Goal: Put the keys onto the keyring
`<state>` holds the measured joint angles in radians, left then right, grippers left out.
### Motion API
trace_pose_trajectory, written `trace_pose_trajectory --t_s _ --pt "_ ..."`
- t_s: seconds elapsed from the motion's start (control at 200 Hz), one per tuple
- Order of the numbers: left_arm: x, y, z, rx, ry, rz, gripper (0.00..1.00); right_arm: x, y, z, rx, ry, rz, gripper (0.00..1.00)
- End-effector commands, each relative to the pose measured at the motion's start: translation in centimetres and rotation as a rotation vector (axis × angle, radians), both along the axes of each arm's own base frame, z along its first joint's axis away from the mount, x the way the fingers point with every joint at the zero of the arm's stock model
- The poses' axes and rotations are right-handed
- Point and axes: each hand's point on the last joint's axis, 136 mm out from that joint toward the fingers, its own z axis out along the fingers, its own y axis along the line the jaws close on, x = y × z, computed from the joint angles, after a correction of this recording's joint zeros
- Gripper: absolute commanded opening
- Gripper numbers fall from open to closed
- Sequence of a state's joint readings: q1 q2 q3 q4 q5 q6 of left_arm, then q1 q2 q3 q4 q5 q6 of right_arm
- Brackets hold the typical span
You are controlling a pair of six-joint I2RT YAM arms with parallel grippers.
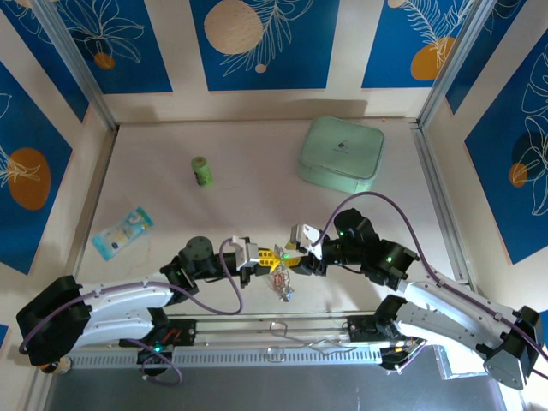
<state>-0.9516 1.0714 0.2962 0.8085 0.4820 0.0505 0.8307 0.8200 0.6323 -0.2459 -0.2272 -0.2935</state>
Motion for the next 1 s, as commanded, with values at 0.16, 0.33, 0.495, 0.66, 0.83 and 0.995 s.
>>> trace_pose_trajectory --t_s 0.16,0.33,0.495,0.66,0.83,0.995 --pt "-0.8 -0.3 2.8 -0.082 -0.070 -0.055 0.00 -0.7 0.4 0.9 0.041 0.021 0.035 0.36" --pt "-0.9 -0.3 3.0 -0.092 -0.077 -0.058 0.00 -1.0 0.7 1.0 0.038 0.037 0.061 0.28" --pt "-0.9 -0.4 3.2 -0.101 -0.078 -0.064 0.00 -1.2 1.1 1.2 0.038 0.049 0.092 0.16" --pt "0.7 -0.2 2.2 -0.059 -0.060 0.032 0.07 -0.5 0.8 1.5 -0.014 -0.003 0.072 0.00" --pt "1.7 -0.1 -0.5 0.132 -0.032 0.080 0.21 -0.7 -0.3 1.4 -0.157 -0.030 0.101 0.00" --pt "1.4 -0.5 -0.7 0.186 -0.033 0.039 0.21 -1.3 -0.7 0.8 -0.279 -0.048 0.151 0.00"
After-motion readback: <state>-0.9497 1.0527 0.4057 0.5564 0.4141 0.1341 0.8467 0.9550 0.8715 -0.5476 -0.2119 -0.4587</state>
